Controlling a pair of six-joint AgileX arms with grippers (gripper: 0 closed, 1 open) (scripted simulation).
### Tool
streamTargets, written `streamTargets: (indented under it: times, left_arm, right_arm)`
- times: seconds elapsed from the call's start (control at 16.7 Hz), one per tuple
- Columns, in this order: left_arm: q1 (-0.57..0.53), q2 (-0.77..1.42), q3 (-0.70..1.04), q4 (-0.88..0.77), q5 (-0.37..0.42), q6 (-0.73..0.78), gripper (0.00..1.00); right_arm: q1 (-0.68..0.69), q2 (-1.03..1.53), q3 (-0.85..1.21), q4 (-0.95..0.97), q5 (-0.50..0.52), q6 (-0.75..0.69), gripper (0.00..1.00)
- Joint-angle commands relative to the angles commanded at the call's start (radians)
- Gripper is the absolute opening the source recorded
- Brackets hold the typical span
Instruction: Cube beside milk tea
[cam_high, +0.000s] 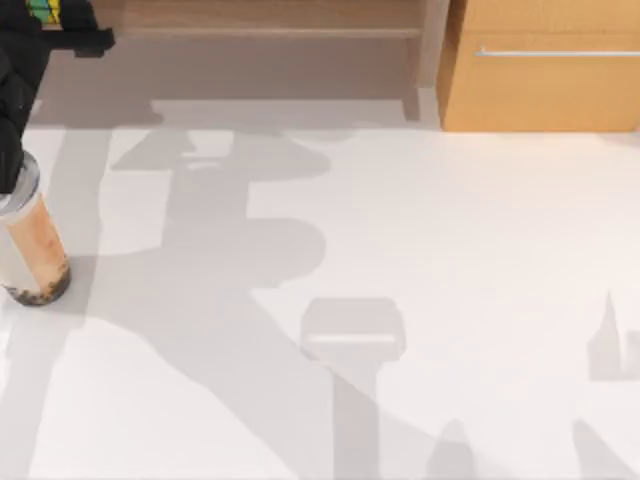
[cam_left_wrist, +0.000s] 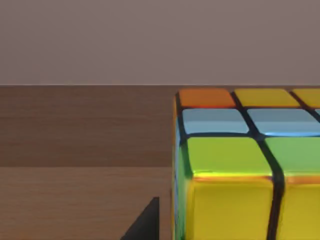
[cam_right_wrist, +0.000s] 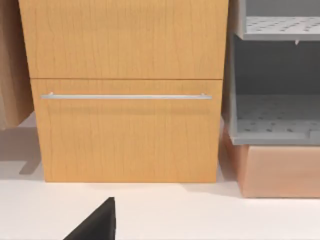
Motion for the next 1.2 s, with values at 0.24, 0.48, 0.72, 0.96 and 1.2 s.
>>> streamTargets:
  times: [0.24,0.48,0.72,0.96,1.2]
  left_arm:
    - [0.000,0.000,0.000,0.000,0.000,0.000,0.25]
    - [0.000,0.000,0.000,0.000,0.000,0.000,0.00]
    - [0.000,0.000,0.000,0.000,0.000,0.000,0.00]
    - [0.001,-0.001,-0.001,0.000,0.000,0.002,0.00]
    - [-0.006,-0.026,0.015,0.029,-0.040,0.001,0.00]
  right_arm:
    - [0.000,0.000,0.000,0.000,0.000,0.000,1.00]
    - [0.000,0.000,0.000,0.000,0.000,0.000,1.00]
    - [0.000,0.000,0.000,0.000,0.000,0.000,1.00]
    - [0.000,0.000,0.000,0.000,0.000,0.000,1.00]
    - [0.000,0.000,0.000,0.000,0.000,0.000,1.00]
